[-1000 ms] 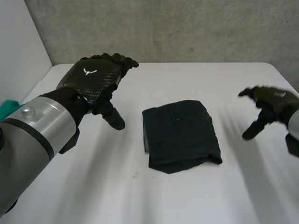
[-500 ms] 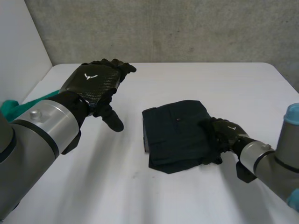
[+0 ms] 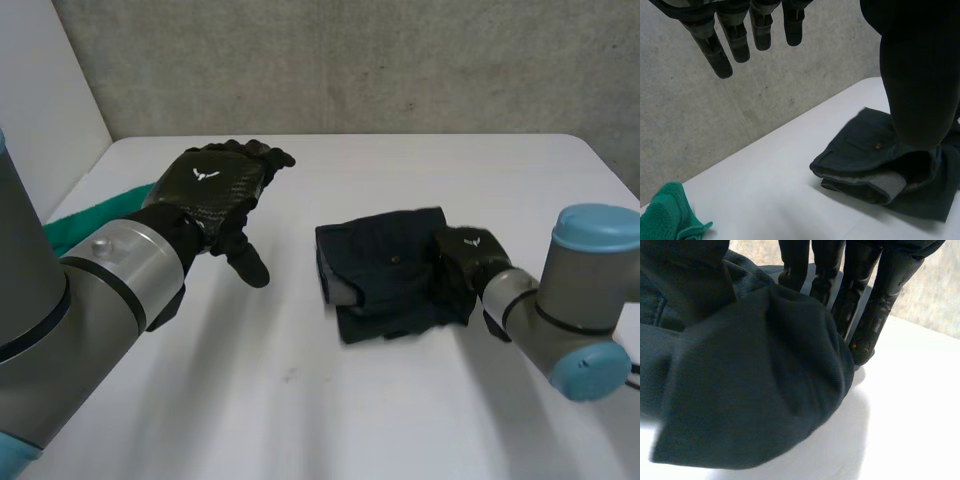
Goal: Fold the laundry.
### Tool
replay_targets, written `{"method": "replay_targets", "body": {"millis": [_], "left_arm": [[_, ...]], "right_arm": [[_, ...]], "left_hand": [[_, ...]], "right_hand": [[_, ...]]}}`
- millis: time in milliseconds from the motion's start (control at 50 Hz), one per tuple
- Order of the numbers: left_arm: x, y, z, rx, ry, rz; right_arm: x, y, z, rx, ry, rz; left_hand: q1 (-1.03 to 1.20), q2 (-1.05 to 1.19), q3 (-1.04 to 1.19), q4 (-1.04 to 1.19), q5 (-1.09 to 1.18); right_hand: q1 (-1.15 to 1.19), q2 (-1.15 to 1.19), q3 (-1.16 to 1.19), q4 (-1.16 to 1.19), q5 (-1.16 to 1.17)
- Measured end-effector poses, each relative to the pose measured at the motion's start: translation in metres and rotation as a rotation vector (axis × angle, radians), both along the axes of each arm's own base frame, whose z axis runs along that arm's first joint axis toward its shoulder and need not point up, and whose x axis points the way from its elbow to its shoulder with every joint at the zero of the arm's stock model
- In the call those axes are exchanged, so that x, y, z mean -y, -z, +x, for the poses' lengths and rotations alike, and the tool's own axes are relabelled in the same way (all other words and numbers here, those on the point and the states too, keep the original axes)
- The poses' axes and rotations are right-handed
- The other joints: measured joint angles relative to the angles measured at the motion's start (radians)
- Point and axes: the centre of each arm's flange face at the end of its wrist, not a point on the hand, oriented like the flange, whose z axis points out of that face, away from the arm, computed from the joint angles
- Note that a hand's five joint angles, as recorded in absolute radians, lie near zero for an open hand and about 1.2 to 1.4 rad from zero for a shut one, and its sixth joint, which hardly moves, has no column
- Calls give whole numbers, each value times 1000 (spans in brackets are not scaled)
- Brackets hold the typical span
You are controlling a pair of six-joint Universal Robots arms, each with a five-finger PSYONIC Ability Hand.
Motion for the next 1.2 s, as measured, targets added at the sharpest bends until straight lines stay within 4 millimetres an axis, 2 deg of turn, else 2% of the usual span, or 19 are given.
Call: {"method": "replay_targets", "body": {"millis": [40,60,160,200,220,260,300,320,360,460,520,600,640,660,700,740,920,1020,1200], "left_arm": [[0,1,0,1,0,2],[1,2,-1,4,-1,6],[3,6,-2,11,-4,16],[3,7,-2,12,-4,17],[4,9,-3,16,-5,22],[5,10,-3,19,-5,25],[7,13,-4,24,-7,31],[7,13,-4,24,-7,31],[9,16,-5,30,-9,38],[12,20,-7,37,-10,47],[13,22,-9,41,-9,52],[14,24,-11,43,-6,55],[14,24,-11,43,-5,55],[15,25,-13,43,-4,56],[16,25,-13,42,-3,55],[17,25,-15,40,-1,54],[17,23,-17,36,3,51],[16,23,-17,36,4,51],[14,24,-18,38,11,53]], "right_arm": [[4,-1,2,-13,-8,-22],[15,-5,5,-38,-24,-73],[44,-14,12,-62,-41,-171],[48,-15,13,-63,-43,-181],[64,-17,15,-61,-49,-208],[74,-16,15,-59,-50,-218],[96,-14,9,-56,-36,-230],[96,-14,9,-56,-36,-230],[122,-11,-5,-58,1,-231],[160,-7,-41,-80,94,-232],[184,-6,-75,-106,176,-242],[205,-8,-122,-135,273,-261],[208,-8,-129,-139,287,-264],[215,-8,-153,-151,329,-273],[218,-8,-164,-157,345,-277],[224,-6,-185,-176,373,-288],[231,2,-232,-239,409,-302],[231,6,-242,-234,369,-301],[230,13,-237,-201,254,-308]], "left_hand": [[0,0,0,0,0],[0,0,0,0,0],[0,0,0,0,0],[0,0,0,0,0],[0,0,0,0,0],[0,0,0,0,0],[0,0,0,0,0],[0,0,0,0,0],[0,0,0,0,0],[0,0,0,0,0],[0,0,0,0,0],[0,0,0,0,0],[0,0,0,0,0],[0,0,0,0,0],[0,0,0,0,0],[0,0,0,0,0],[0,0,0,0,0],[0,0,0,0,0],[0,0,0,0,0]], "right_hand": [[0,0,0,0,0],[9,0,0,0,30],[9,0,0,31,67],[9,0,0,31,69],[9,2,0,31,74],[9,4,0,31,74],[9,4,0,32,74],[9,4,0,32,74],[9,4,0,32,74],[9,4,0,32,74],[9,4,0,34,83],[9,4,0,34,91],[9,4,0,34,91],[9,4,0,34,91],[9,4,0,34,91],[9,4,0,34,91],[9,4,0,34,91],[9,4,0,34,91],[9,19,24,34,135]]}}
